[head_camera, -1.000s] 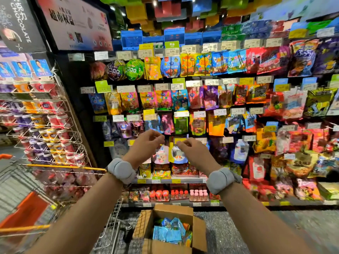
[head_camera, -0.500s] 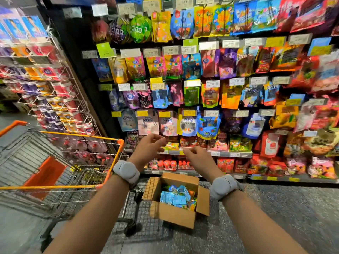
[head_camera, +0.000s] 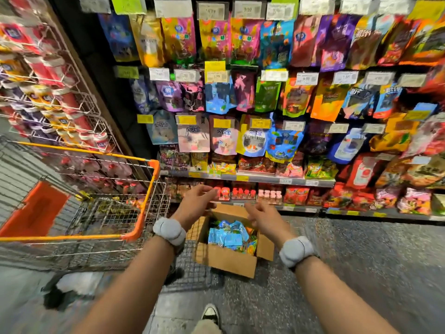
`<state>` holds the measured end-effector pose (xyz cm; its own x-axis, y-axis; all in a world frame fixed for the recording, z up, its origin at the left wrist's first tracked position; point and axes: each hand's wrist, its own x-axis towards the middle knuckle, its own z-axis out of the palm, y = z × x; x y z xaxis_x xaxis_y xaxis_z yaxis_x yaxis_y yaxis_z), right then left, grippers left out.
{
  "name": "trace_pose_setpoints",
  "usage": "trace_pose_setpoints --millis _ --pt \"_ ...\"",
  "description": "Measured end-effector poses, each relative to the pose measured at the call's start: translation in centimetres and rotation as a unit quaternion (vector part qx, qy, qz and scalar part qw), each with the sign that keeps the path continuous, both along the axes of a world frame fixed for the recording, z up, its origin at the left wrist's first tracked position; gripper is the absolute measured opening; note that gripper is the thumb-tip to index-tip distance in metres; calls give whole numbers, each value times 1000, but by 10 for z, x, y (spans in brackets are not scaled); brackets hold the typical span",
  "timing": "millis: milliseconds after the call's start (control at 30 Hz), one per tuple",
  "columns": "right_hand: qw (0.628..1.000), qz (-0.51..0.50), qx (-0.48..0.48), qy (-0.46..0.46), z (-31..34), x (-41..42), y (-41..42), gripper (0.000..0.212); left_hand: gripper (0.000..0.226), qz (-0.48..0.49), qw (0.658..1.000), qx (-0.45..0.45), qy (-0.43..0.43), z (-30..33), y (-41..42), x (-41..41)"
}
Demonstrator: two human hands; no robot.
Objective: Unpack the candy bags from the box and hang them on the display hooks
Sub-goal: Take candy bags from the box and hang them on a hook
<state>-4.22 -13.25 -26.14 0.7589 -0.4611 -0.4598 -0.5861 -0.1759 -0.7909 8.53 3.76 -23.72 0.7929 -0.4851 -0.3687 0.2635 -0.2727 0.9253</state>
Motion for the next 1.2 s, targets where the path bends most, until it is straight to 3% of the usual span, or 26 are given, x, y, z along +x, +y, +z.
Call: trace_pose_setpoints --millis 167,333,600,933,1200 --pt "999 -42 27 18 -34 33 10 58 14 -16 999 11 50 -31 8 39" --pt "993 -88 66 40 -56 56 25 38 17 -24 995 27 92 -57 9 71" --pt "974 -159 149 64 -84 61 24 34 11 -48 991 41 117 -91 9 86" --pt "959 -179 202 86 -124 57 -10 31 14 -41 985 87 144 -123 -20 100" --pt "944 -169 247 139 -163 82 -71 41 13 5 976 144 162 -145 -68 114"
